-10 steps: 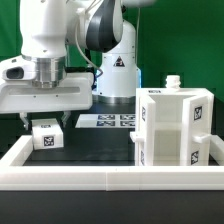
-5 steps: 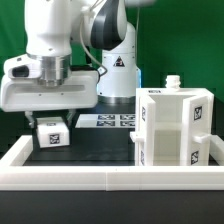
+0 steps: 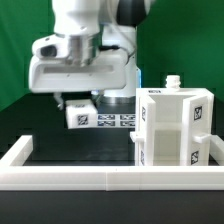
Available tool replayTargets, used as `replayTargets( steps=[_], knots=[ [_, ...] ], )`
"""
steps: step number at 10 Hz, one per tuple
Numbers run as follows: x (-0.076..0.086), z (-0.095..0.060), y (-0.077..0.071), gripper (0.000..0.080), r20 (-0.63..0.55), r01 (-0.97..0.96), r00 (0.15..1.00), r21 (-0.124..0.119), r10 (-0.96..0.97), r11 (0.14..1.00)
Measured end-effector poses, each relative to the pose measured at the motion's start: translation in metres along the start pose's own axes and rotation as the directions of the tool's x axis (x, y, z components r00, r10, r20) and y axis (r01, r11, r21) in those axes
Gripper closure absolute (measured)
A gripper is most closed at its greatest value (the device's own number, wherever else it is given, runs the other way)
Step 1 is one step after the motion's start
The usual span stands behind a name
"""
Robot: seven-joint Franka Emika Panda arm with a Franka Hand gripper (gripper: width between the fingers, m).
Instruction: Assemble cabinet
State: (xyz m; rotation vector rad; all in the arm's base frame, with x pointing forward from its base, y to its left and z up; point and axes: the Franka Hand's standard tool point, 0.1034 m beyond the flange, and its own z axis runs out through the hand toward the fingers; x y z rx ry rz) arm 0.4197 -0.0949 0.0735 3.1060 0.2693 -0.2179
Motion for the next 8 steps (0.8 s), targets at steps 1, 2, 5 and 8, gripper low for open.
replayTargets(
  steps=[1, 2, 5, 8],
  knots=[
    [0.005, -0.012, -0.018, 0.0239, -0.004, -0.048, 0.999, 0.002, 0.048, 0.999],
    [0.013, -0.024, -0.04, 0.0239, -0.005, -0.082, 0.997, -0.004, 0.082, 0.997],
    [0.037, -0.047, -0.069, 0.0239, -0.001, -0.099, 0.995, -0.007, 0.099, 0.995],
    [0.034, -0.044, -0.069, 0.0238, 0.007, -0.1, 0.995, -0.007, 0.1, 0.995]
  ],
)
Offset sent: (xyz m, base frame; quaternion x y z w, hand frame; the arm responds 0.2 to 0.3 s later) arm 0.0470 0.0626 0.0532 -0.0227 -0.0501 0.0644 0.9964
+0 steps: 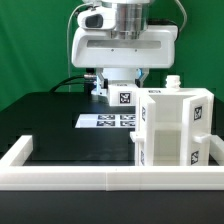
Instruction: Assemble cabinet
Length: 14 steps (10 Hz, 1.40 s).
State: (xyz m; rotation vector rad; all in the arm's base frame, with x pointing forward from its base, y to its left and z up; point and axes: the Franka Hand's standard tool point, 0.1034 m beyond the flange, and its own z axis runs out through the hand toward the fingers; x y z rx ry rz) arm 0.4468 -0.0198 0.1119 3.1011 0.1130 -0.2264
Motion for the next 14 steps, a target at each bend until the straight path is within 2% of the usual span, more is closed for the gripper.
replayTargets(
  steps=[3, 4, 6, 10, 12, 13, 14],
  knots=[
    [0.0, 0.0, 0.0, 0.0238, 0.001, 0.0, 1.0, 0.0, 0.0, 1.0],
    [-0.004, -0.004, -0.007, 0.0238, 0.008, -0.004, 1.0, 0.003, 0.004, 1.0],
    [-0.003, -0.021, -0.019, 0.0238, 0.033, -0.01, 0.999, 0.011, 0.009, 1.0],
    [0.015, -0.062, -0.045, 0.0238, 0.065, -0.07, 0.995, 0.006, 0.07, 0.998],
    [0.02, -0.091, -0.057, 0.0238, 0.094, -0.113, 0.989, -0.002, 0.113, 0.994],
    [0.025, -0.098, -0.059, 0.0238, 0.088, -0.113, 0.99, -0.001, 0.113, 0.994],
    [0.024, -0.095, -0.058, 0.0238, 0.087, -0.113, 0.99, -0.001, 0.112, 0.994]
  ],
)
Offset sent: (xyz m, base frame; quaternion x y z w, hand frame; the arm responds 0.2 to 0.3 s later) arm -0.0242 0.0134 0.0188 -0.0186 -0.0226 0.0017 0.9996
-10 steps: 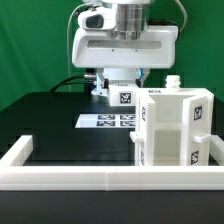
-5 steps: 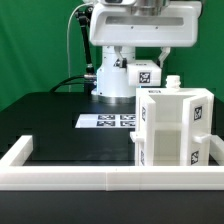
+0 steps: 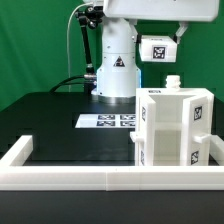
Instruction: Assemble cabinet
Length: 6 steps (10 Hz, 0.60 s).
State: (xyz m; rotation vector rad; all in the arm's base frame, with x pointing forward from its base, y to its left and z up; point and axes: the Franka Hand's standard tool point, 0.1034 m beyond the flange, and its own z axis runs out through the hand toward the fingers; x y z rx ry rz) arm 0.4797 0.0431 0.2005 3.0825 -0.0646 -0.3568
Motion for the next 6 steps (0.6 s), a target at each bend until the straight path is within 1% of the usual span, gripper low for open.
replayTargets(
  steps=[4, 5, 6],
  knots=[
    [0.0002, 0.003, 0.0003, 0.0238, 0.006, -0.001, 1.0, -0.002, 0.001, 1.0],
    [0.0023, 0.0059, 0.0001, 0.0238, 0.011, -0.002, 1.0, -0.006, 0.002, 1.0],
    [0.0081, 0.0038, -0.0014, 0.0238, 0.009, -0.002, 1.0, -0.008, 0.002, 1.0]
  ],
)
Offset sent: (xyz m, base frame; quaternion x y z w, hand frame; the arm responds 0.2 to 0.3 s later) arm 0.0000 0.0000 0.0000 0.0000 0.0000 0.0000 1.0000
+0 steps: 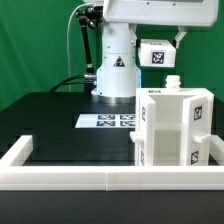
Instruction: Assemble cabinet
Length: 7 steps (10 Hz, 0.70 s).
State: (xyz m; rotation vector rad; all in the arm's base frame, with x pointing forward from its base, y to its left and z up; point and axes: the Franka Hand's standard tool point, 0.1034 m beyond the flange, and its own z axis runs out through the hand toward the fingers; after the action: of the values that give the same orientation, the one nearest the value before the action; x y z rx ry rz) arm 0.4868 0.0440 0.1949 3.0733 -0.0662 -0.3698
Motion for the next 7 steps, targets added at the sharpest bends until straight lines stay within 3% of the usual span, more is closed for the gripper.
replayTargets(
  steps=[5, 7],
  knots=[
    [0.049, -0.002, -0.009, 0.0238, -0.025, 0.002, 1.0, -0.03, -0.003, 1.0],
    [0.054, -0.004, -0.013, 0.0238, -0.026, 0.009, 1.0, -0.034, -0.01, 0.999]
  ],
)
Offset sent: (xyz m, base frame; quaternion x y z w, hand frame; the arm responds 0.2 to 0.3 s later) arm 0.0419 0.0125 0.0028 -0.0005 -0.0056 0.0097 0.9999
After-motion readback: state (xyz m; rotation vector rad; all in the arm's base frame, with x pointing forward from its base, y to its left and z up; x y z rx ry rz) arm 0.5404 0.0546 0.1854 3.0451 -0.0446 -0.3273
